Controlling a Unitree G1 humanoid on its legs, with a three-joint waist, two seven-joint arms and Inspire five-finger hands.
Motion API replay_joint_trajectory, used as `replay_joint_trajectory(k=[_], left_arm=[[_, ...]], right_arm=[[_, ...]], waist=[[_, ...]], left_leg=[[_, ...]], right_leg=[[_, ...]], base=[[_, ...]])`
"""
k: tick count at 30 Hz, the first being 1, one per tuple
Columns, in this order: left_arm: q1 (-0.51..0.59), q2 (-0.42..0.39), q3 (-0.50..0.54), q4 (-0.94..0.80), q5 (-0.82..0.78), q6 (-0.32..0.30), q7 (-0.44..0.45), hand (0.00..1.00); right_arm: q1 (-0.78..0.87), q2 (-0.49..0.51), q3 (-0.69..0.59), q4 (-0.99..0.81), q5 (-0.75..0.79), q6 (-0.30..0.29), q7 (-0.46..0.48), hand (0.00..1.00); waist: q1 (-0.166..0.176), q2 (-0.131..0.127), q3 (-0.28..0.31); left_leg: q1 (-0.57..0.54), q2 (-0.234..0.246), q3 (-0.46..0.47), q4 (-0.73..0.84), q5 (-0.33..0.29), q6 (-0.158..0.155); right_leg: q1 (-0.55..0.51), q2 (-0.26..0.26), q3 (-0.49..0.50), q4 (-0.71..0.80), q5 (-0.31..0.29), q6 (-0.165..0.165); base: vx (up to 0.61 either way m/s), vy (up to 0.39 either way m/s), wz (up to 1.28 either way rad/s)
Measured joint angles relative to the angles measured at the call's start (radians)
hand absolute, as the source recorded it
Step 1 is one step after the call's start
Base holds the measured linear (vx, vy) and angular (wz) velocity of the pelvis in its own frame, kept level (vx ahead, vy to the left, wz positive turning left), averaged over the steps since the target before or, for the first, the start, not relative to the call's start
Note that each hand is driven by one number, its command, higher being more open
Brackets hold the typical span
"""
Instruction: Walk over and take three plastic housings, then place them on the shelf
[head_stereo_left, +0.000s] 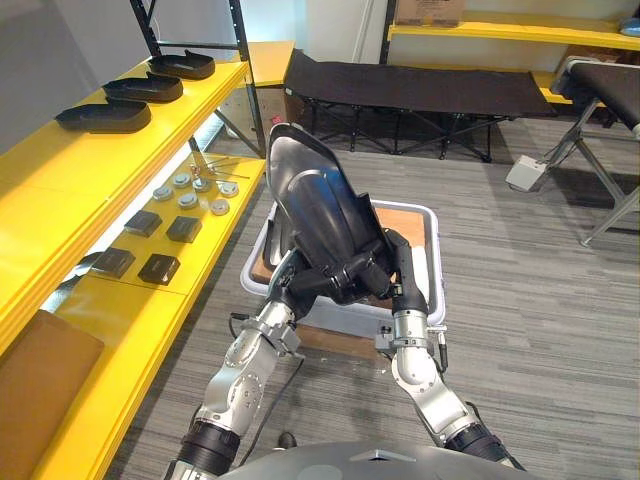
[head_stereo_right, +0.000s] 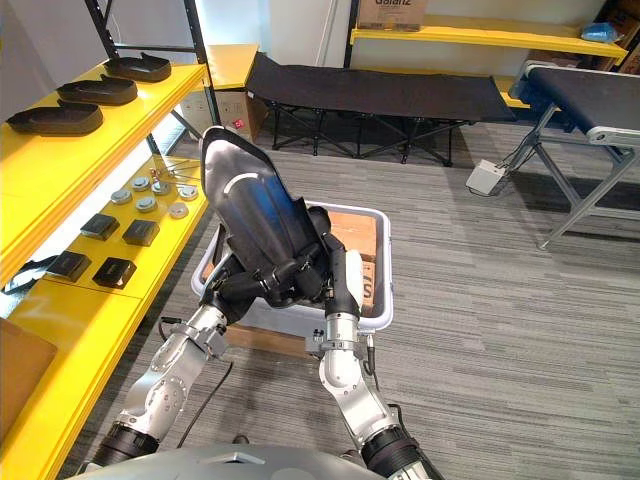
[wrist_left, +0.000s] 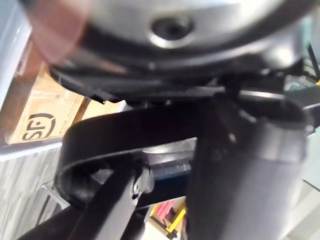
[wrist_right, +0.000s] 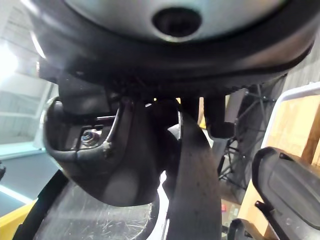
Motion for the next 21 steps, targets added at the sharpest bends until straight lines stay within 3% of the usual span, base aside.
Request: replay_joint_trajectory(k=[2, 3, 11, 15, 21], left_arm=[[0.000, -0.005, 0.001, 0.000, -0.033, 0.003, 0.024, 1.00], [0.000, -0.012, 0.004, 0.000, -0.048, 0.005, 0.037, 0.00], [0.000, -0.026, 0.012, 0.001, -0.158, 0.019, 0.080, 0.00], [0.000, -0.027, 0.023, 0.039, -0.224, 0.019, 0.109, 0.00], [0.000, -0.020, 0.029, 0.077, -0.261, 0.015, 0.123, 0.00]], right_arm=[[0.000, 0.000, 0.010, 0.004, 0.000, 0.000, 0.000, 0.00], [0.000, 0.000, 0.017, 0.004, 0.000, 0.000, 0.000, 0.00], [0.000, 0.000, 0.031, 0.004, -0.001, -0.003, 0.013, 0.00], [0.000, -0.005, 0.048, 0.005, -0.051, -0.048, 0.014, 0.00], [0.001, -0.006, 0.071, 0.009, -0.089, -0.050, 0.013, 0.00]], waist=[[0.000, 0.000, 0.000], [0.001, -0.001, -0.001], [0.022, -0.007, -0.005], [0.024, -0.019, -0.011], [0.028, -0.040, -0.021]], left_leg=[[-0.001, -0.001, -0.002, 0.000, 0.000, 0.001], [-0.001, -0.001, -0.004, 0.000, 0.001, 0.001], [-0.007, -0.002, -0.018, 0.000, 0.007, 0.001], [-0.016, 0.000, -0.030, 0.000, 0.012, 0.000], [-0.018, 0.002, -0.032, 0.000, 0.012, -0.001]], right_leg=[[0.000, 0.000, -0.002, 0.000, 0.000, 0.000], [0.001, 0.000, -0.003, 0.000, 0.000, 0.000], [0.003, 0.000, -0.019, 0.000, 0.000, 0.000], [0.002, -0.002, -0.025, -0.001, 0.000, 0.000], [0.003, -0.003, -0.023, -0.006, 0.001, 0.000]], base=[[0.00, 0.000, 0.00], [0.00, 0.000, 0.00], [0.00, 0.015, 0.06], [0.00, 0.017, 0.08], [0.00, 0.010, 0.02]])
